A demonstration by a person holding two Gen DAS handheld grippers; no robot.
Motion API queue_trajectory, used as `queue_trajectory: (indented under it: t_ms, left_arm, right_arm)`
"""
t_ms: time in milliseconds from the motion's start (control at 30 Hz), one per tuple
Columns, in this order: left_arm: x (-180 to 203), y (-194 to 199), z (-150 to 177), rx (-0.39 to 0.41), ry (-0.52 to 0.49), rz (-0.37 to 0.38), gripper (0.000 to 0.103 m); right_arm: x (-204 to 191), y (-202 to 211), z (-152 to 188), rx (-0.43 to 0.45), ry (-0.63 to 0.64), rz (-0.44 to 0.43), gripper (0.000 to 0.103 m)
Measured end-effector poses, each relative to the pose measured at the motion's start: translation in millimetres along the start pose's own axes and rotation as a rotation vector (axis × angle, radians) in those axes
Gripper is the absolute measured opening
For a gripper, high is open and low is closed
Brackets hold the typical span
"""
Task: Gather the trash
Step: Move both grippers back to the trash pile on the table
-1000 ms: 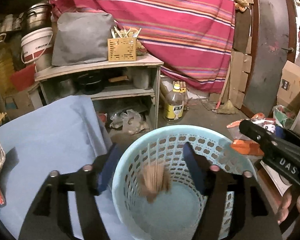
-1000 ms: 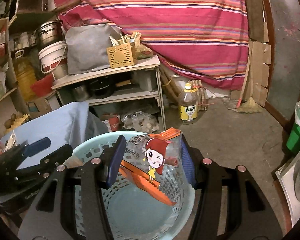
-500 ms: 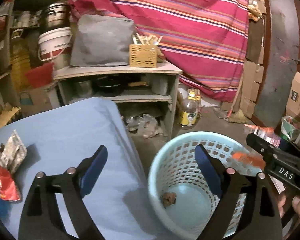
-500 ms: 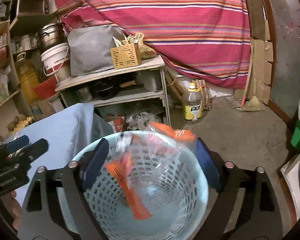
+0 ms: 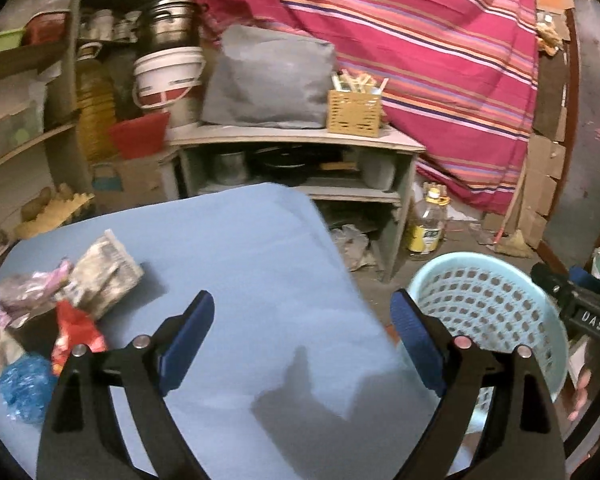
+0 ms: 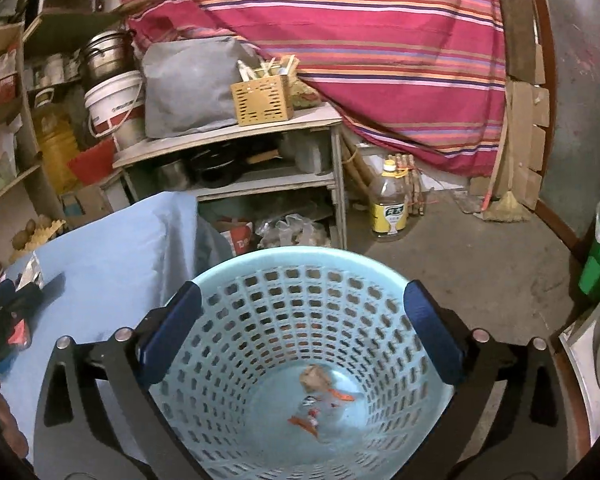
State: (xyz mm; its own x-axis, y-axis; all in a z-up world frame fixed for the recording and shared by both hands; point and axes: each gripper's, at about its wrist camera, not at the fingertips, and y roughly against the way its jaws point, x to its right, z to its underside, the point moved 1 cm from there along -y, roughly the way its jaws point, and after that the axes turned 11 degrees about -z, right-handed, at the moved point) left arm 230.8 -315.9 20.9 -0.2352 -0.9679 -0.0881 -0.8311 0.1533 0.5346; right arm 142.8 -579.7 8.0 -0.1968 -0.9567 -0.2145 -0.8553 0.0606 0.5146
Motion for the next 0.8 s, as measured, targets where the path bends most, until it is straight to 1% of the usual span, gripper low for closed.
queue_trajectory:
  t_ms: [67,167,233,267,367,400,500,600,700,800]
  left_arm:
    - [-16,3,5,-0.001,0.006,-0.02,0.088]
    - [-49,11,14,0.003,0.014,-0.069,0.088]
    - [-69,15,20,0.0,0.022,-0.094,0.093]
    - [-80,17,23,-0.002,0.028,-0.109,0.098]
    - [-120,24,39,-0.005,0.04,-0.178,0.098]
    - [-132,25,44,-0.017,0.048,-0.196,0.098]
    - [-163,23,58,-0.06,0.074,-0.215,0.098]
    - [-196,21,74,-0.096,0.09,-0.263,0.098]
    - [-218,16,88,-0.145,0.109,-0.271,0.098]
    - [-231,11,98,-0.18,0.118,-0.281,0.098]
  right_arm:
    - [-13,-3,3,-0.008,0.004,-0.006,0.099]
    - [-32,-6,3,-0.011,0.015,-0.019,0.099]
    - [-49,-8,3,-0.006,0.031,-0.035,0.099]
    - [-56,-8,4,-0.005,0.038,-0.043,0.099]
    - [-83,-12,6,-0.005,0.067,-0.061,0.099]
    - [-90,-13,7,-0.004,0.075,-0.06,0.099]
    - [-113,-21,11,-0.011,0.083,-0.079,0.099]
    - [-133,-32,16,-0.036,0.096,-0.091,0.099]
    - [-151,-41,21,-0.059,0.115,-0.111,0.099]
    - [-169,-48,25,-0.078,0.129,-0.129,0.099]
